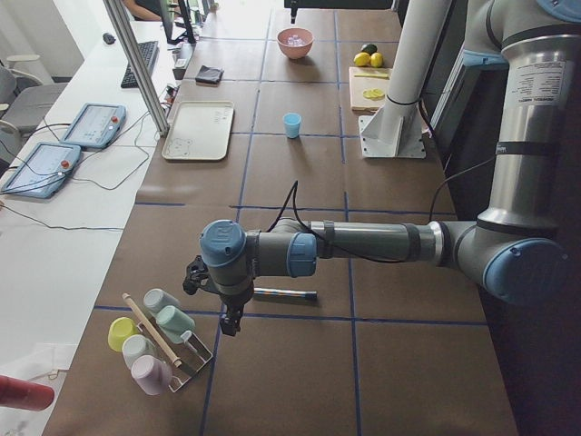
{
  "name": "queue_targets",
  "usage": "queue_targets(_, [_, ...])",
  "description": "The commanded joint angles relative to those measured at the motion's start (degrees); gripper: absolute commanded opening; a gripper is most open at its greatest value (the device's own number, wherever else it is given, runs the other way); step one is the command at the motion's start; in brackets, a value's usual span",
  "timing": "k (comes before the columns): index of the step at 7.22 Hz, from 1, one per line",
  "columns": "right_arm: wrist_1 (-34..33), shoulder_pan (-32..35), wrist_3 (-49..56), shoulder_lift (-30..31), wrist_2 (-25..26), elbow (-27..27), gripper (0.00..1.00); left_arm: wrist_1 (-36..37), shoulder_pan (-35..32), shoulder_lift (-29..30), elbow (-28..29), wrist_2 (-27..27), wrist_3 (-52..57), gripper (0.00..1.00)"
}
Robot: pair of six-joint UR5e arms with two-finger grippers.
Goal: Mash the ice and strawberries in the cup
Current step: 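Move the right gripper over the pink bowl of ice cubes, then lower the right gripper into the bowl and pinch an ice cube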
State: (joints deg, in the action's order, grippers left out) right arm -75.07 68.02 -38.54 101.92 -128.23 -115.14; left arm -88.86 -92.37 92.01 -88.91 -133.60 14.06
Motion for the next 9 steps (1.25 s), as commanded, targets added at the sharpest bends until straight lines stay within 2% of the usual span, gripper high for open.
queue_targets(1, [0.98, -3.50, -2.07, 0.38, 2.63, 0.44, 0.97, 0.00, 0.00, 0.01, -0.04, 0.01, 0.00, 1.00])
queue_targets(3, [0.98, -4.73, -2.07, 0.56, 2.37, 2.28, 0.81, 0.00, 0.00, 0.01, -0.39, 0.10, 0.00, 1.00])
queue_targets(4, [0.98, -5.17, -1.63, 0.56, 2.37, 3.16, 0.77, 0.00, 0.00, 0.01, -0.39, 0.10, 0.00, 1.00])
queue_targets(5, [0.98, -5.61, -1.28, 0.56, 2.37, 3.69, 0.74, 0.00, 0.00, 0.01, -0.47, 0.10, 0.00, 1.00])
queue_targets(9, [0.98, -7.20, 0.56, 0.04, 2.46, 5.97, 0.74, 0.00, -0.09, 0.10, -0.48, 0.10, 0.00, 1.00])
